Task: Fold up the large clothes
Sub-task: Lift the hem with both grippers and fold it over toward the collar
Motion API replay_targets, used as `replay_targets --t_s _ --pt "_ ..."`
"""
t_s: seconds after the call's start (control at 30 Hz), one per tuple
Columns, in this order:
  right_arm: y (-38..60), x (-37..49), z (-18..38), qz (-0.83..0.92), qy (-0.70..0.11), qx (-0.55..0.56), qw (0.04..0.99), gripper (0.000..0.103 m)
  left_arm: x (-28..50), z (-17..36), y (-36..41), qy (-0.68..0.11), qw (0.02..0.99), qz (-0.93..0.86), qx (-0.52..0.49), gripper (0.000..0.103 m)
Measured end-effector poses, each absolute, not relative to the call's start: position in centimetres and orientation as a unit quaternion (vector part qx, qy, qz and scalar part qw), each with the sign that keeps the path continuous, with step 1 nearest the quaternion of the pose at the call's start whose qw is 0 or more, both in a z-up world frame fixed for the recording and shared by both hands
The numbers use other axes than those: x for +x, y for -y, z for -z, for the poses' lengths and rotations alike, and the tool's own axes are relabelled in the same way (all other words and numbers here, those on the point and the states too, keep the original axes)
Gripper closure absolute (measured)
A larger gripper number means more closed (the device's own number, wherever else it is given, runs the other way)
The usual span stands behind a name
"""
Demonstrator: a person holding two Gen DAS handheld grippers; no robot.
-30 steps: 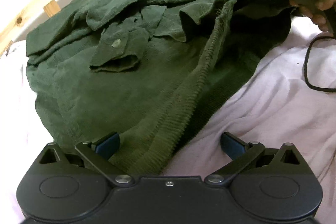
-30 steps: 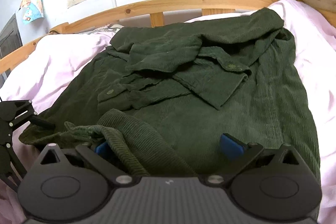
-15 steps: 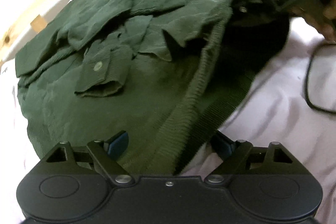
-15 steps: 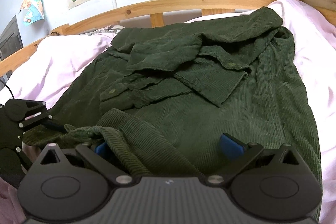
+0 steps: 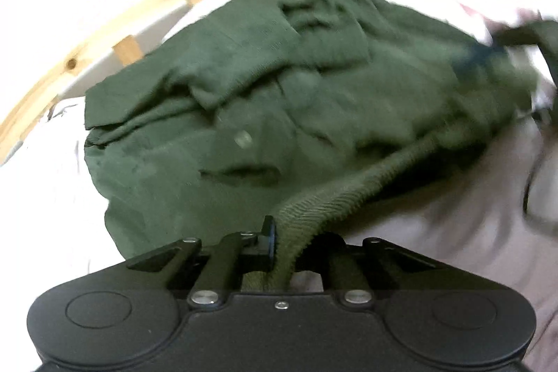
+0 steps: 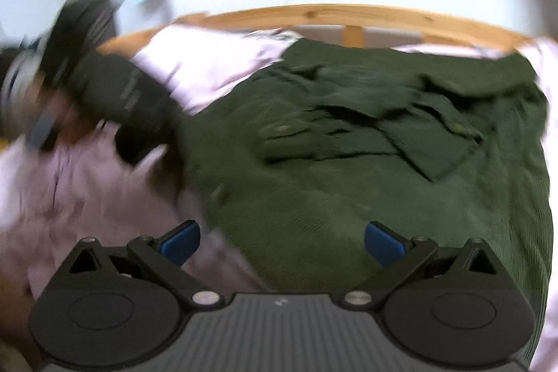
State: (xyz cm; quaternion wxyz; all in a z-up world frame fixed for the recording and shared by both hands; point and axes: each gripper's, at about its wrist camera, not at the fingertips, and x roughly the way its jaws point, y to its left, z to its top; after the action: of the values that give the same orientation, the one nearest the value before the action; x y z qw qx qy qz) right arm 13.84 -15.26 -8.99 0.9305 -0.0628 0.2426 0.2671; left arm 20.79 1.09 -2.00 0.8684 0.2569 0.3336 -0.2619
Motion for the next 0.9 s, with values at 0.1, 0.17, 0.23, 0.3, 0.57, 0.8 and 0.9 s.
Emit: replay_targets --t_s 0.1,0.17,0.23,0.3,0.57,0.8,0.9 --pt "13.3 13.9 9.9 -0.232 -0.248 -0.127 0.932 0.005 22.8 -0.3 -1.0 -0.340 0.874 0.267 0.225 0.096" --pt "12.5 14.6 10.7 -0.196 -0.261 -0.163 0.931 0.018 23.8 -1.3 -0.6 -0.344 0.875 0.266 0.214 0.096" --pt "12.1 15.3 11.7 -0.143 -0.271 -0.207 0.929 0.054 24.7 -2.1 -0.3 -0.349 0.877 0.266 0.195 0.096" --pt "12.6 15.8 12.1 -0.090 -0.272 -0.227 0.931 0.071 25.0 -2.6 -0.2 -0.346 0.881 0.264 0.186 0.096" --pt "17.0 15.5 10.3 -0.030 -0.270 -0.156 0.950 0.068 23.1 1.6 -2.3 -0.366 0.869 0.248 0.220 0.061" --pt "17.6 14.9 10.7 0.021 -0.290 -0.180 0.940 0.054 20.2 6.1 -5.5 -0.372 0.868 0.179 0.275 0.038" --pt "17.0 14.8 11.0 0.014 -0.289 -0.191 0.938 0.078 19.7 7.3 -6.5 -0.367 0.876 0.156 0.270 0.028"
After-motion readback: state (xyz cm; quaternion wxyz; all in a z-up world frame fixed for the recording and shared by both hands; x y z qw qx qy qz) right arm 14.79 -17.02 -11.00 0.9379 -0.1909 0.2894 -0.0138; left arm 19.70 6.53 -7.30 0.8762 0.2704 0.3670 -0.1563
